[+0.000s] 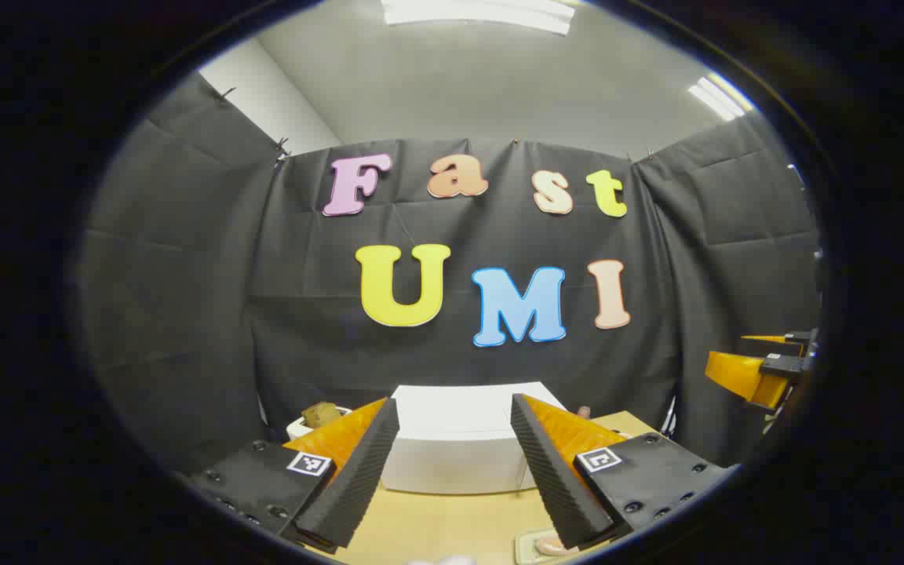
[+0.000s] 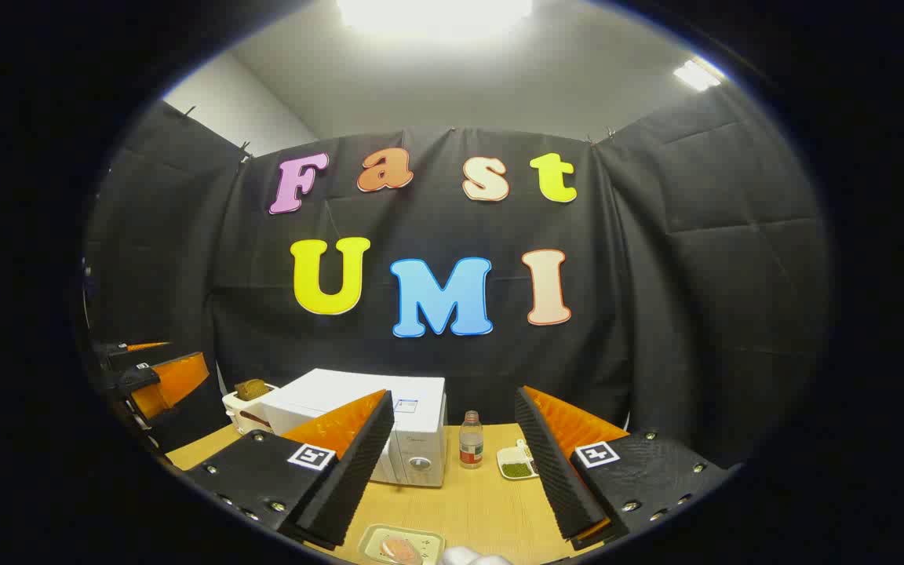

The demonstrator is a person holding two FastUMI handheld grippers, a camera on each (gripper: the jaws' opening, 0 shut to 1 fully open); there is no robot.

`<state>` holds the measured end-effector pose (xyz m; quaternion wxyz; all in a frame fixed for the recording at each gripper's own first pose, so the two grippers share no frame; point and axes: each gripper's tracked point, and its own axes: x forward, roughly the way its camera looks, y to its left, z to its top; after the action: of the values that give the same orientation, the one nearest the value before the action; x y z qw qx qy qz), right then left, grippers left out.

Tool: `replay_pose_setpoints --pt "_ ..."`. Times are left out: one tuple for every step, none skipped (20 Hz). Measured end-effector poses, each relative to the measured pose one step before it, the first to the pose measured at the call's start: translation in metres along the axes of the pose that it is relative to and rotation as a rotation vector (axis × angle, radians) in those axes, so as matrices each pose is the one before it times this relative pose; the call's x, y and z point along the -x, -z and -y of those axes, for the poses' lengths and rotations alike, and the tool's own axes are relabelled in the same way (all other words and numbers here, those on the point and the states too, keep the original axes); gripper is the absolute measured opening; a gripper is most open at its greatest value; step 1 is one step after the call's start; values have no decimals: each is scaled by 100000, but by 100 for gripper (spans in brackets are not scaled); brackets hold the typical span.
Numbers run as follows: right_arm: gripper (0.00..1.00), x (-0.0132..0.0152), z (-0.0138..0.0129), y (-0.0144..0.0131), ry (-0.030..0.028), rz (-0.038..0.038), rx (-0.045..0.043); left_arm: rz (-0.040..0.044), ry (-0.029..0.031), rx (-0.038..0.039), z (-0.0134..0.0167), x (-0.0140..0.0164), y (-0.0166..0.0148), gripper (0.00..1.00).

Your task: Open the microwave oven with the left hand, put the food in, and close the microwave oven.

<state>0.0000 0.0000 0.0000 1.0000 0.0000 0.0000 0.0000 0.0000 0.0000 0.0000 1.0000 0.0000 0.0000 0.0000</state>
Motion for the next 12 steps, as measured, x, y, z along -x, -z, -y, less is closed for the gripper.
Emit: replay_pose_setpoints --pt "95 -12 -135 -79 16 131 245 -10 -445 -467 216 -151 72 98" --pt "95 111 -243 107 -279 68 474 -178 -421 -323 -1 -35 2 99" --pt "95 -34 -169 -65 -113 105 624 84 -211 -132 -82 -196 140 96" --pt "95 -22 -106 -32 -200 -198 441 330 -206 -314 -108 -80 -123 96" --pt "95 38 -198 -84 -479 105 -101 346 -133 -536 -353 -51 41 96" --pt "95 61 -79 -31 100 168 67 -1 -69 -355 -207 50 27 99" --pt "95 57 -24 -60 -31 296 428 -107 218 29 -86 -96 140 99" --pt "95 -67 -53 31 365 153 620 -151 1 75 -75 11 12 99" --pt "95 32 12 -68 125 252 398 116 -13 -82 -48 -34 138 99" --pt "95 -46 -86 66 22 68 -29 -114 -284 -183 -124 -108 43 99" --pt "95 -61 -103 -43 -114 -128 -302 -89 -206 -174 -41 22 76 99" --pt "95 74 -75 -31 139 84 -124 -261 -172 90 -155 35 59 99"
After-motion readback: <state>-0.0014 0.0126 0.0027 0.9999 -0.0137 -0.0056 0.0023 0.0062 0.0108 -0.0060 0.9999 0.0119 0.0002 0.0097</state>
